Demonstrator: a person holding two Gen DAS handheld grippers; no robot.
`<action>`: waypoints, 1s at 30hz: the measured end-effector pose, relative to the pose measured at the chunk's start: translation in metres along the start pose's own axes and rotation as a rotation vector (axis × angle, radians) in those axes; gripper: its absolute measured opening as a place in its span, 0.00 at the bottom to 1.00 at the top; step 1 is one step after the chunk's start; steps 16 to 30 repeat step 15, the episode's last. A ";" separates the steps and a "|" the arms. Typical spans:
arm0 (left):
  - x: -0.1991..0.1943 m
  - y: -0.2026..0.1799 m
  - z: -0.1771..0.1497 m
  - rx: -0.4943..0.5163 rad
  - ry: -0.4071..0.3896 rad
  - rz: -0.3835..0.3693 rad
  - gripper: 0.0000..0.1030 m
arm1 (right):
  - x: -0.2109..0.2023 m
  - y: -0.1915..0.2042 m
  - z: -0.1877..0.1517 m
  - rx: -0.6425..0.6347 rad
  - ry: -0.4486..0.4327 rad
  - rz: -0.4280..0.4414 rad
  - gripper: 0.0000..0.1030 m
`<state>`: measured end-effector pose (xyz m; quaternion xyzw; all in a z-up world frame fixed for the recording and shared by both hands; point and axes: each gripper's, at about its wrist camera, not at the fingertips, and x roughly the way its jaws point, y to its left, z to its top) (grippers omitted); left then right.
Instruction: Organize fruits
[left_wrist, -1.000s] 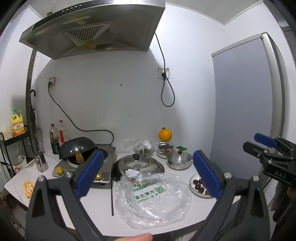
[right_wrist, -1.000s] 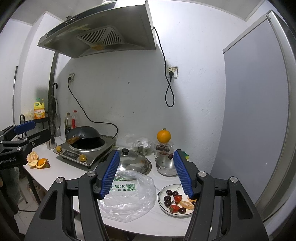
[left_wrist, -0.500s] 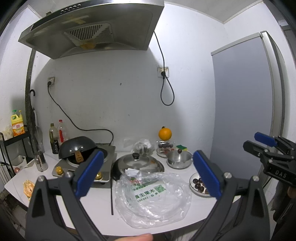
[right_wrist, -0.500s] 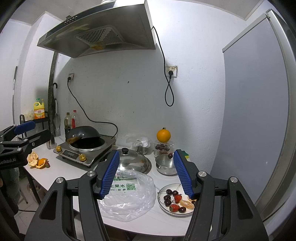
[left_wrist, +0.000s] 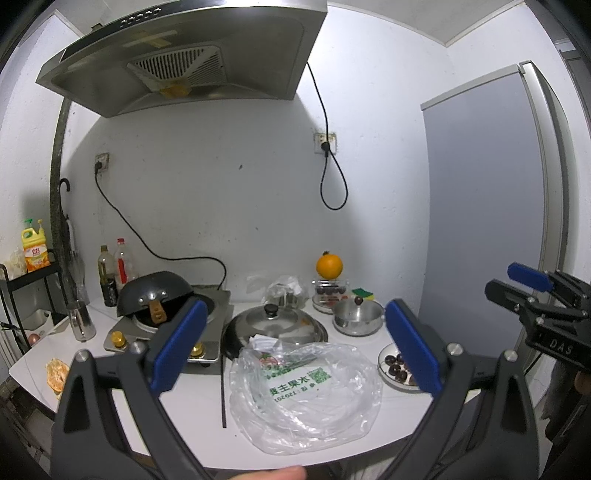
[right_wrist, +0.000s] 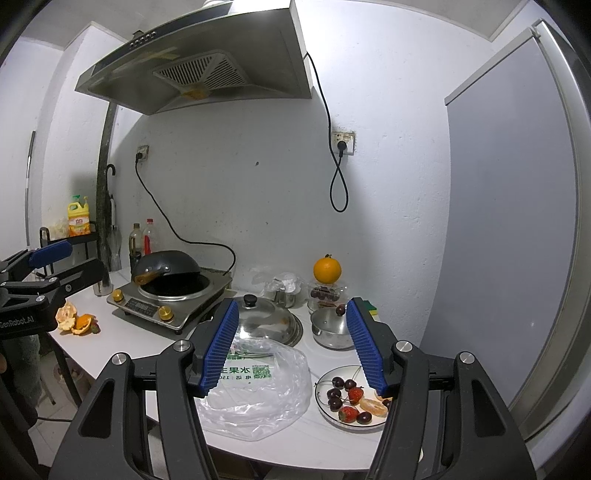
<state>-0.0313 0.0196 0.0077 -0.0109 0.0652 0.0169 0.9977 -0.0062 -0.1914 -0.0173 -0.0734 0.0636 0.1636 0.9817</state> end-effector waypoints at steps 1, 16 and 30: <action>0.000 0.000 -0.001 0.000 0.000 0.000 0.96 | 0.000 0.000 0.000 0.000 0.000 0.001 0.62; 0.000 -0.002 -0.004 -0.002 0.004 -0.033 0.96 | 0.000 0.000 -0.001 0.005 -0.001 -0.004 0.62; 0.000 -0.002 -0.004 -0.002 0.004 -0.033 0.96 | 0.000 0.000 -0.001 0.005 -0.001 -0.004 0.62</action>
